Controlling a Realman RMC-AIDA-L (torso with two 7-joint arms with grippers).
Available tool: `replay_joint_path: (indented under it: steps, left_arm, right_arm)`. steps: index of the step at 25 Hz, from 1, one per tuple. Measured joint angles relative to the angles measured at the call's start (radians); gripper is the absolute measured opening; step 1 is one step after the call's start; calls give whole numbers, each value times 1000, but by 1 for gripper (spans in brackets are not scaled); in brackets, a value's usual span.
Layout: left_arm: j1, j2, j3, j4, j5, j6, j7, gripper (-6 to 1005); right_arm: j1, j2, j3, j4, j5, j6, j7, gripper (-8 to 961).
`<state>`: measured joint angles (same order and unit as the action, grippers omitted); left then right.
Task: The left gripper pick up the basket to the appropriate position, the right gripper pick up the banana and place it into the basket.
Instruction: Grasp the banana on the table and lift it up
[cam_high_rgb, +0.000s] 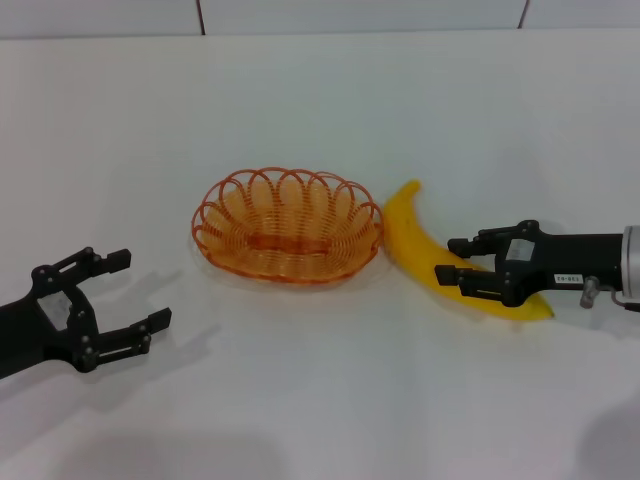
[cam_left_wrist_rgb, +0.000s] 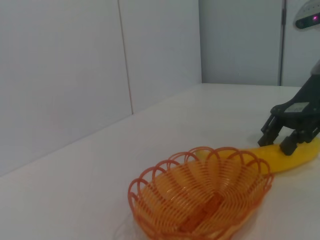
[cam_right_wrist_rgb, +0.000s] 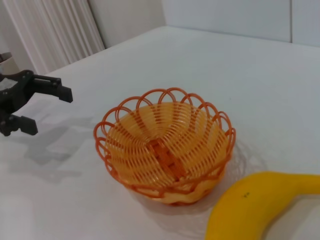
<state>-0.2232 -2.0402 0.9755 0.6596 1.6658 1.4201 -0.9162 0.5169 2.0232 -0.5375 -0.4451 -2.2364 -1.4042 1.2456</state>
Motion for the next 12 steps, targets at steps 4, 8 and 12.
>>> replay_joint_path:
  steps: [4,8,12]
  left_arm:
    - [1,0,0,0,0,0,0,878]
    - [2,0,-7,0,0,0,-1,878]
    - [8,1,-21,0,0,14,0,878]
  right_arm:
    - [0,-2,7,-1,2,-1,0,445]
    - [-1,-7,8,-2,26,-8,1,442]
    - [-4,-9,8,-8,52,-12,3,422]
